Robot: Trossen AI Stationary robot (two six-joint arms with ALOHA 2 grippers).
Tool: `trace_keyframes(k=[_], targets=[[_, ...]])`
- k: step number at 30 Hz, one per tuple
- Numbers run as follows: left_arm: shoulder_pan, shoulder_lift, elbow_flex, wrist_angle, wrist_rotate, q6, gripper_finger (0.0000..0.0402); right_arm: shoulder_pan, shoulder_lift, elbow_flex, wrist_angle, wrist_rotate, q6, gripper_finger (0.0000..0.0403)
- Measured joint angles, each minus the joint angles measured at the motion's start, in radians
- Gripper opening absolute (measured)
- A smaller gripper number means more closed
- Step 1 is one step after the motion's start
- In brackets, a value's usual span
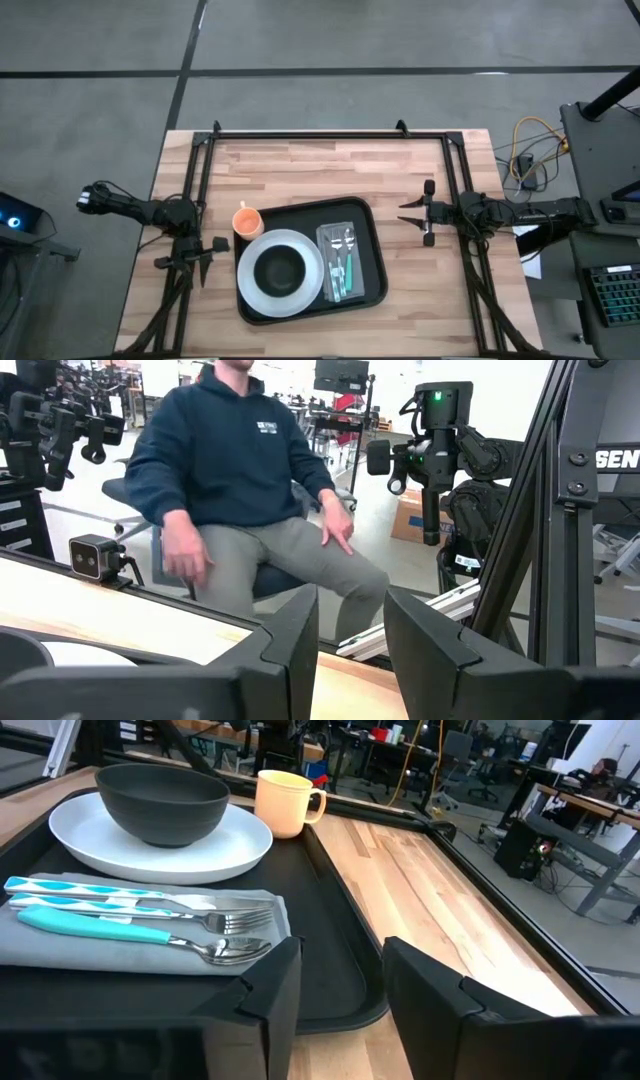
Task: Set up tray
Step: Return to Home Position
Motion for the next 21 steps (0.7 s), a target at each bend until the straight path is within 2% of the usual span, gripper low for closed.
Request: trace_keyframes(k=[21], targets=[[0.0,0.0,0.0,0.0,0.0,0.0,0.0098,0.0,0.0,0.0,0.0,0.0,0.0,0.0132]])
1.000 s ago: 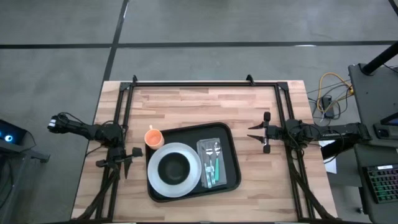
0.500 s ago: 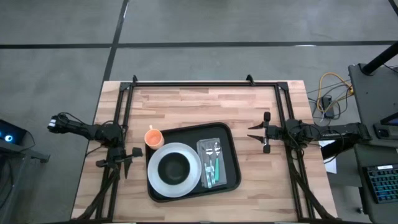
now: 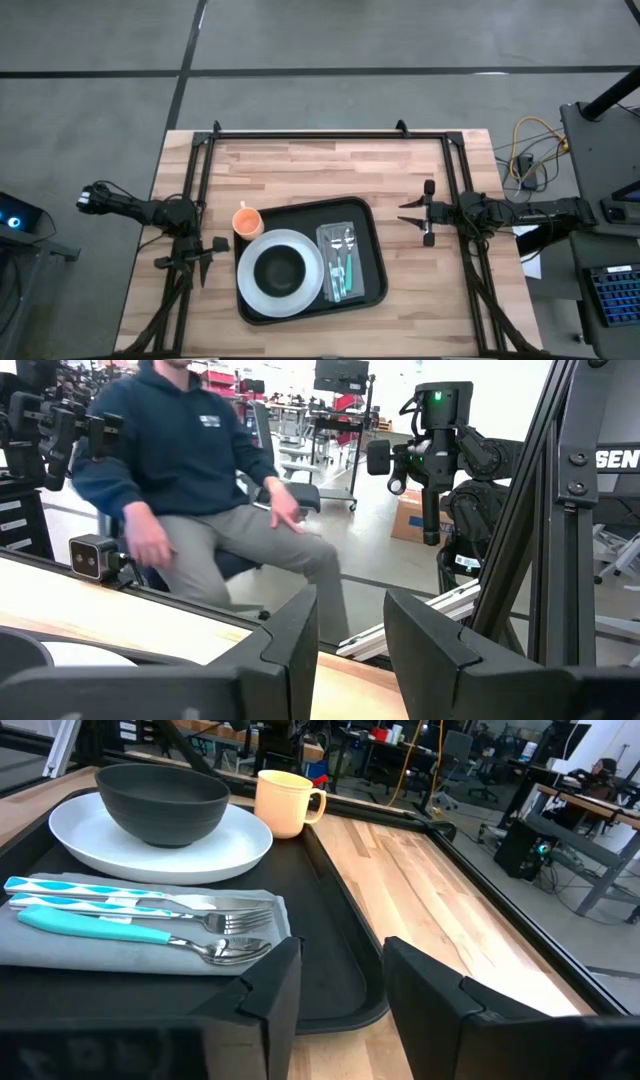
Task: Set up tray
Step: Return to Home Position
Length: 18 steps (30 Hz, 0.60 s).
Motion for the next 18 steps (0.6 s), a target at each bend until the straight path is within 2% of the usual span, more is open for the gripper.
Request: trace_keyframes(k=[18], targets=[[0.0,0.0,0.0,0.0,0.0,0.0,0.0098,0.0,0.0,0.0,0.0,0.0,0.0,0.0128]])
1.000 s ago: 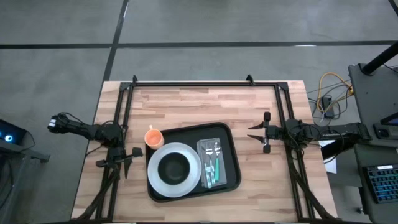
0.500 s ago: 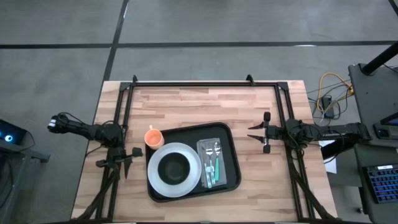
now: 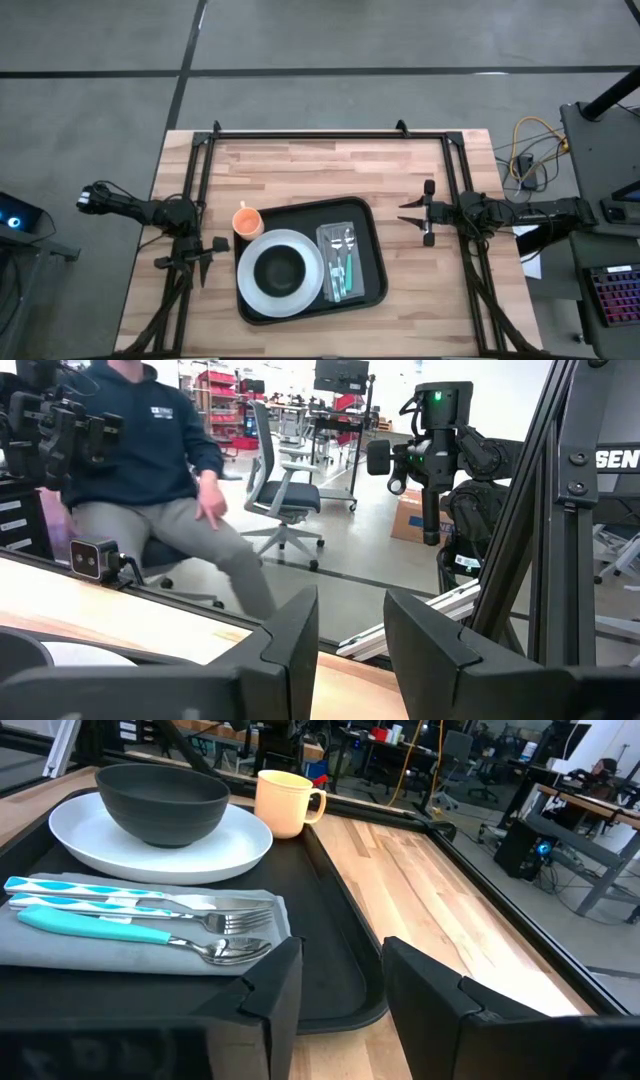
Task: Set up tray
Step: Return to Home Position
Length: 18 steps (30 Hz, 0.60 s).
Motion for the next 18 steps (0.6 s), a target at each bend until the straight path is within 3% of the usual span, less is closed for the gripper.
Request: trace_keyframes(k=[18], targets=[[0.0,0.0,0.0,0.0,0.0,0.0,0.0098,0.0,0.0,0.0,0.0,0.0,0.0,0.0128]])
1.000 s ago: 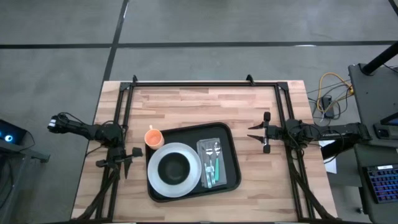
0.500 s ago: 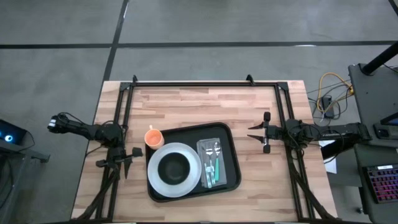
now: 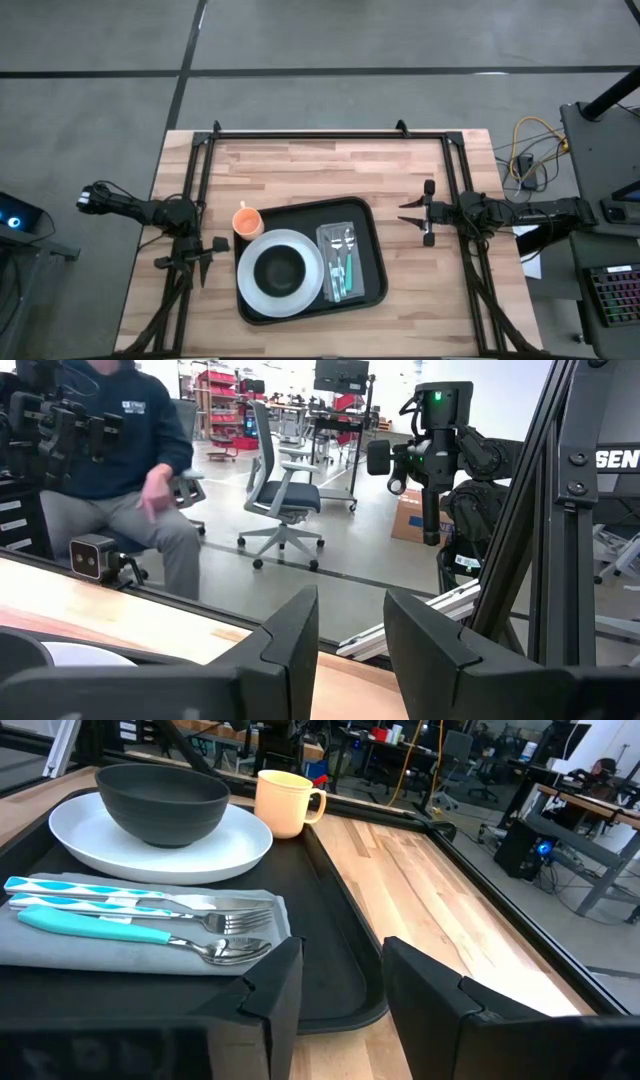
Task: Set up tray
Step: Return to Home Position
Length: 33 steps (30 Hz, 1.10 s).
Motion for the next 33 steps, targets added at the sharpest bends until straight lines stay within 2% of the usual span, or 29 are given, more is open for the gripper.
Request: trace_keyframes(k=[33], targets=[[0.0,0.0,0.0,0.0,0.0,0.0,0.0098,0.0,0.0,0.0,0.0,0.0,0.0,0.0137]])
